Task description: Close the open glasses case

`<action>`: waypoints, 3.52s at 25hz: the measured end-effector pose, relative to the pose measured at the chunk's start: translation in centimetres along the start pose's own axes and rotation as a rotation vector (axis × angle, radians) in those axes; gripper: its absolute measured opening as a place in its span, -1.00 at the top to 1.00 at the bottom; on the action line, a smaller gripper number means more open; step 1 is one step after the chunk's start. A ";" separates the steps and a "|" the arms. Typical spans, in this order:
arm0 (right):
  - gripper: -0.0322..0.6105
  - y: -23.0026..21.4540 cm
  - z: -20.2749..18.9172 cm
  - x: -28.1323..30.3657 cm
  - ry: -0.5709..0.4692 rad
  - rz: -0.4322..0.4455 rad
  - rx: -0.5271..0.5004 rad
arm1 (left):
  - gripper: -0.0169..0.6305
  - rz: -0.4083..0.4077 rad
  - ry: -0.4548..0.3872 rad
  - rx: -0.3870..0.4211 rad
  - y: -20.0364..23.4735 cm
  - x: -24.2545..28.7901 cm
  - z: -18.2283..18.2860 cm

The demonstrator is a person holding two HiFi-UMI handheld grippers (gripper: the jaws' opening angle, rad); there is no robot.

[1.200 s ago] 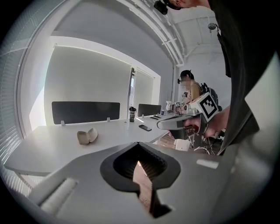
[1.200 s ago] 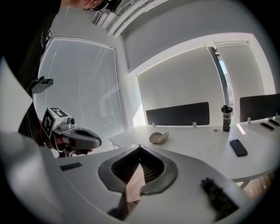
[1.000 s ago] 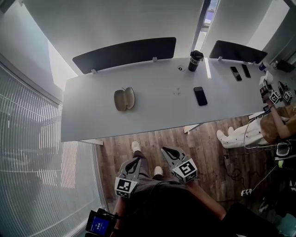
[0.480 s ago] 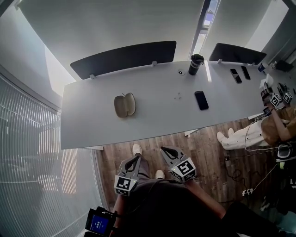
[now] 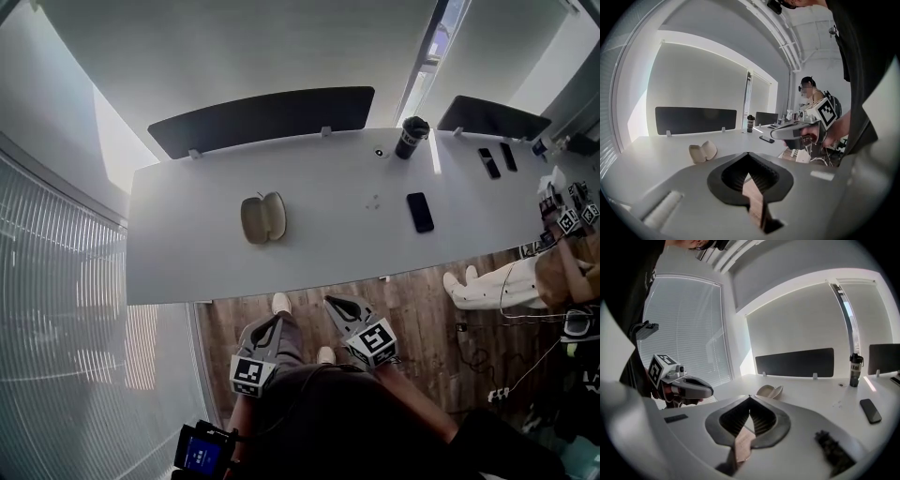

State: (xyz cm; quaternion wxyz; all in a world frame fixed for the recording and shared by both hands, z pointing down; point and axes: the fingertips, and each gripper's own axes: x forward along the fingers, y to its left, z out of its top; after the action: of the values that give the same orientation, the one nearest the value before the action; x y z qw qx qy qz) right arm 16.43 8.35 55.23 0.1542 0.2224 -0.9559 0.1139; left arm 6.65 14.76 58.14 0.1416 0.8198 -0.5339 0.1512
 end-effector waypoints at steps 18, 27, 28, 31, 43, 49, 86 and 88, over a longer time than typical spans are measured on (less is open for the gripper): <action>0.89 -0.6 2.3 6.3 0.064 0.050 -0.032 | 0.93 0.009 -0.012 -0.047 6.8 2.6 1.0; 0.89 -3.2 4.5 11.7 0.084 0.033 -0.028 | 0.92 0.029 -0.007 -0.046 13.5 5.1 2.1; 0.89 -3.6 4.8 12.4 0.080 0.031 -0.024 | 0.93 0.030 -0.003 -0.048 14.2 5.5 2.2; 0.89 -4.4 5.4 14.3 0.080 0.038 -0.031 | 0.92 0.026 0.002 -0.068 16.2 6.3 2.6; 0.89 -5.8 6.9 20.9 0.111 0.015 -0.028 | 0.92 -0.011 0.033 -0.077 22.1 8.6 1.4; 0.89 -5.7 6.0 22.2 0.148 0.002 -0.028 | 0.92 -0.037 0.049 -0.085 23.2 9.3 0.6; 0.89 -16.2 -1.2 27.1 0.305 -0.032 0.038 | 0.92 -0.161 0.324 -0.115 23.6 17.6 -7.7; 0.89 -16.3 -1.4 27.3 0.310 -0.035 0.042 | 0.93 -0.161 0.327 -0.122 23.8 17.5 -8.0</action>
State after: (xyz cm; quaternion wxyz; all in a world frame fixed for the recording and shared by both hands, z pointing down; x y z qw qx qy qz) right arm 1.00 -16.20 68.35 0.2974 0.2222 -0.9139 0.1640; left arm -9.21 -5.95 74.15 0.2874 0.8144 -0.4445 0.2379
